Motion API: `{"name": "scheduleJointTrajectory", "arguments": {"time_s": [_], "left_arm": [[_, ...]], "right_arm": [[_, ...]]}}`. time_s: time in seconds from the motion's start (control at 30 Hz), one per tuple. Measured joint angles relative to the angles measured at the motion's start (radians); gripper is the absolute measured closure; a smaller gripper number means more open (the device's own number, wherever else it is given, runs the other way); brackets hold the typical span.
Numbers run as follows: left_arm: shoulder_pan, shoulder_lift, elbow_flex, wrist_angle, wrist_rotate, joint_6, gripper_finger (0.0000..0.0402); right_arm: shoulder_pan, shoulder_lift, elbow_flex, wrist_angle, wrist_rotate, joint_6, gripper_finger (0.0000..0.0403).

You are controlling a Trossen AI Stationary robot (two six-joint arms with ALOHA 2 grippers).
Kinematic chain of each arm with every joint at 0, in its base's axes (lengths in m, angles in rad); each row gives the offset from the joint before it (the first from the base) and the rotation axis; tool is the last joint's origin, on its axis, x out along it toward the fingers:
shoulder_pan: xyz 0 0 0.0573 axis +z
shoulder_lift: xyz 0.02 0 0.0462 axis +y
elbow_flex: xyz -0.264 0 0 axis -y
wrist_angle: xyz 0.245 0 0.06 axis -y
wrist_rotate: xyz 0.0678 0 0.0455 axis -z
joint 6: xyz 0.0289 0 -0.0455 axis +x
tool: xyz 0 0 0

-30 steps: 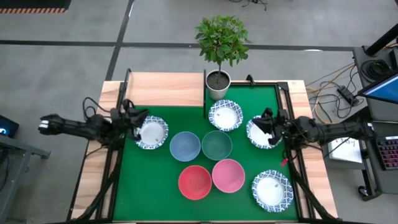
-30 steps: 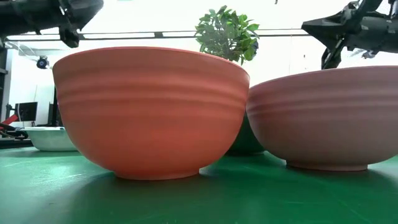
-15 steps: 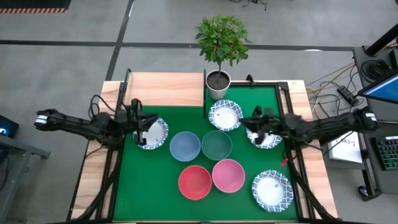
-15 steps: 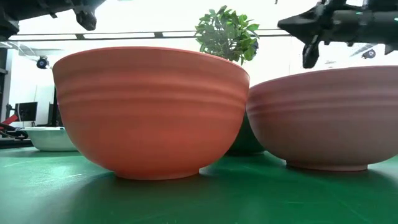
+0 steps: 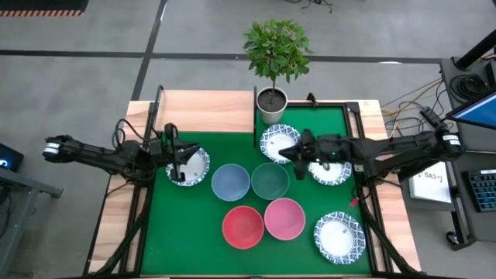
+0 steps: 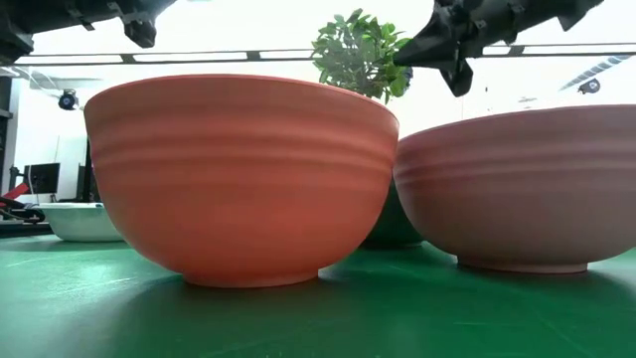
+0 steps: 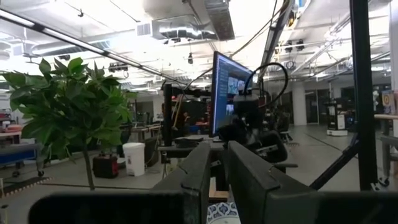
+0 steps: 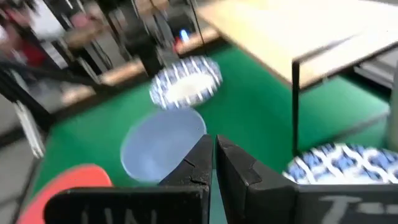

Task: Place and stack bowls onto a shelf
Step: Put the green bowl on the shelf

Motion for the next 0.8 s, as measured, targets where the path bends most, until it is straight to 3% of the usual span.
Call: {"name": "scheduleJointTrajectory", "arguments": {"time_s": [0.27,0.53,0.8], "left_arm": [[0.000,-0.018,0.000,-0.060,-0.001,-0.077,0.0363],[0.000,-0.112,0.000,-0.188,-0.001,-0.082,0.0363],[0.000,-0.221,0.000,-0.328,-0.001,-0.107,0.0363]], "right_arm": [[0.000,0.097,0.213,-0.399,-0.035,0.045,0.0394],[0.000,0.216,0.432,-0.810,-0.034,0.043,0.0394],[0.000,0.343,0.547,-0.815,-0.034,-0.098,0.0394]]}}
